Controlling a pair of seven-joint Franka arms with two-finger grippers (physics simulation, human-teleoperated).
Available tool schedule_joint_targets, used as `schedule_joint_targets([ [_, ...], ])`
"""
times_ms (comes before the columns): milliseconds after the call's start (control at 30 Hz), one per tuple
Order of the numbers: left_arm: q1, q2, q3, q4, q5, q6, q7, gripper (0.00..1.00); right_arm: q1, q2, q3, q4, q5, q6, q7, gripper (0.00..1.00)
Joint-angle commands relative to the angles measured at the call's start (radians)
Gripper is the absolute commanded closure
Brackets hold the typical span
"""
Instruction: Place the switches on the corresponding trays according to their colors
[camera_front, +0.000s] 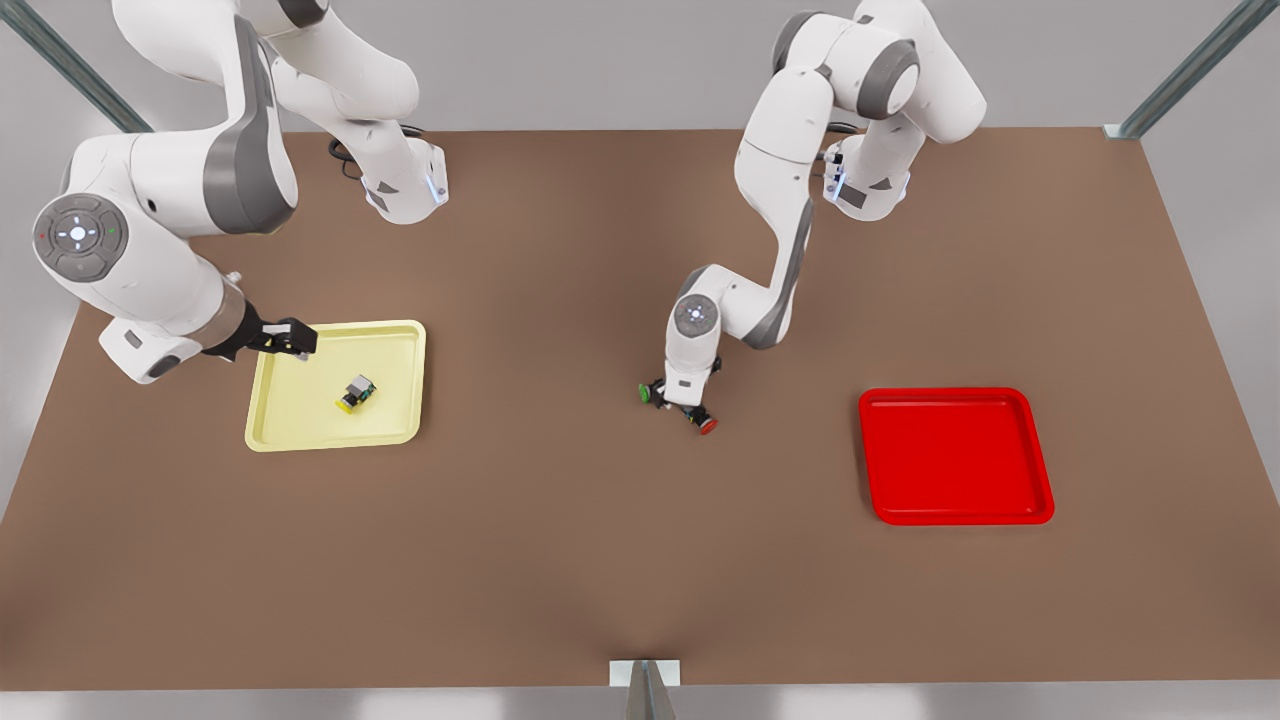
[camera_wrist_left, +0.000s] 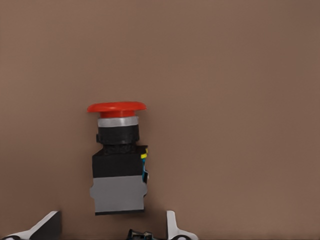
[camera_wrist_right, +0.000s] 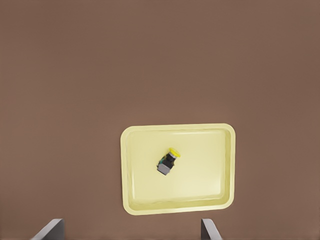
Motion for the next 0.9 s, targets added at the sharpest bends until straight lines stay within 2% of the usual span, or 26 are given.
schedule_joint_targets([
  [0,0.000,0.000,0.000,0.000,-0.004,-0.002,-0.002,0.03,0.000,0.000,0.001,0.000,0.000,0.000,0.000,0.00],
  [67,0.000,-0.002,0.000,0.000,-0.004,-0.002,-0.002,0.09,0.000,0.000,-0.001,0.000,0.000,0.000,0.000,0.00],
  [433,0.033,-0.045,0.026,-0.011,0.005,-0.019,0.072,0.08,0.000,0.000,0.001,0.000,0.000,0.002,0.000,0.00],
  [733,0.010,-0.025,0.051,0.012,-0.047,-0.026,0.042,0.09,0.002,0.000,0.001,0.002,0.002,0.002,0.001,0.00],
  [800,0.007,-0.023,0.051,0.012,-0.047,-0.026,0.030,0.27,0.002,0.000,0.001,0.002,0.002,0.003,0.001,0.00],
  [867,0.006,-0.023,0.049,0.012,-0.047,-0.026,0.027,0.34,0.002,0.000,0.001,0.002,0.002,0.005,0.001,0.00],
])
